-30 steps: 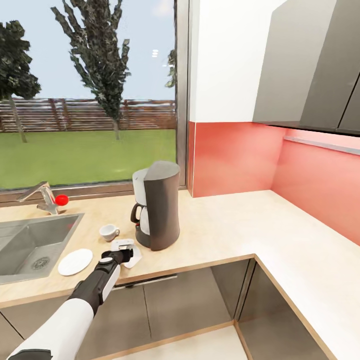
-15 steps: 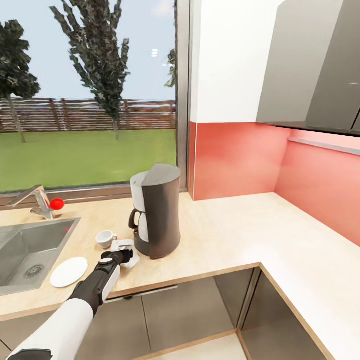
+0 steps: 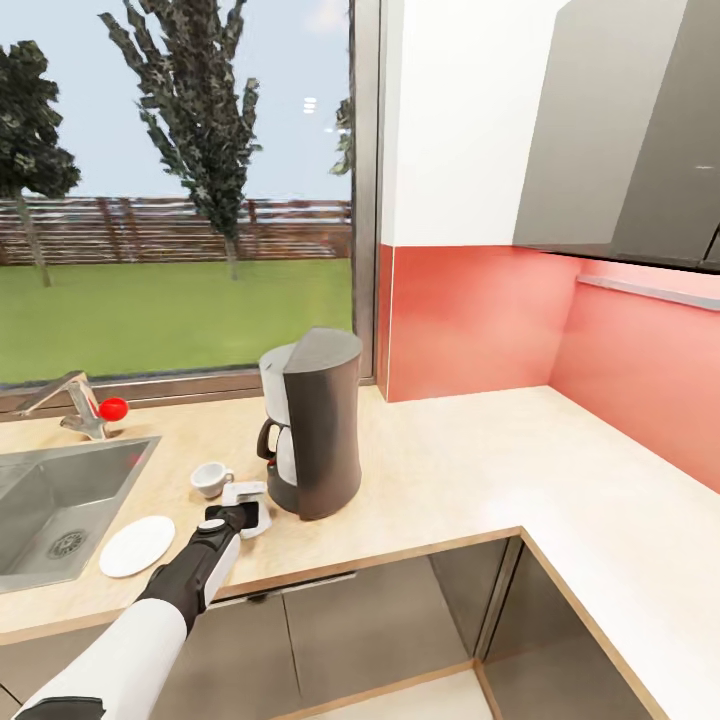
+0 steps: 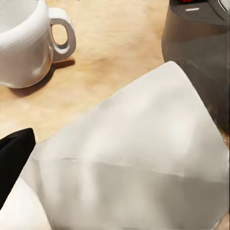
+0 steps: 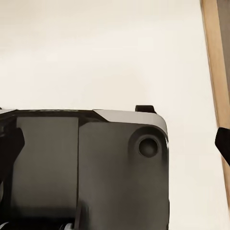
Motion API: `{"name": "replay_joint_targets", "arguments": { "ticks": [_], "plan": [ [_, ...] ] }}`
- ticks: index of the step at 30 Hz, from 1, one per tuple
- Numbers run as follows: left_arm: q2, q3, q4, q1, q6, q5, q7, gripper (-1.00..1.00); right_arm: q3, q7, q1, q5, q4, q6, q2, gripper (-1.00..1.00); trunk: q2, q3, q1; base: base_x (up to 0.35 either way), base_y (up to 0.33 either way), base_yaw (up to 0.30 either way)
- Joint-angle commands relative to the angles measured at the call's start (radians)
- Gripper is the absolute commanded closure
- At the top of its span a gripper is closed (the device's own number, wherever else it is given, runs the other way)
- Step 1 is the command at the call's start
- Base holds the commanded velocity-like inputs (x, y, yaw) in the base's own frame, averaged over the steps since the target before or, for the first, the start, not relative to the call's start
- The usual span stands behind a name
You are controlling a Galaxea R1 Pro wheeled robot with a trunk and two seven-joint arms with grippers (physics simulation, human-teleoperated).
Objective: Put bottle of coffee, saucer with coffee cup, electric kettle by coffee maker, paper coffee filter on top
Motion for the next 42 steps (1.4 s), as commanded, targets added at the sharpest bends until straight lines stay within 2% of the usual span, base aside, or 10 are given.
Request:
{"name": "replay_joint_targets", "arguments": {
  "ticks": [1, 34, 38, 42],
  "plan": [
    [0.0, 0.001, 0.0, 0.0, 0.006, 0.006, 0.005, 1.0, 0.001, -0.004, -0.001, 0.001, 0.0, 0.0, 0.0, -1.0, -0.002, -0.003, 0.001, 0.0, 0.0, 0.0],
    [0.004, 0.002, -0.019, -0.001, 0.012, 0.01, -0.004, 1.0, 0.001, -0.004, -0.001, 0.001, 0.0, 0.0, 0.0, -1.0, -0.002, -0.003, 0.001, 0.0, 0.0, 0.0],
    [0.01, 0.003, -0.128, -0.001, 0.056, 0.009, -0.008, 1.0, 0.001, -0.004, -0.001, 0.001, 0.0, 0.0, 0.0, -1.0, -0.002, -0.003, 0.001, 0.0, 0.0, 0.0],
    [0.035, 0.02, -0.231, -0.002, 0.179, 0.01, -0.01, 1.0, 0.0, -0.004, -0.001, 0.001, 0.0, 0.0, 0.0, -1.0, -0.002, -0.003, 0.001, 0.0, 0.0, 0.0]
  ]
}}
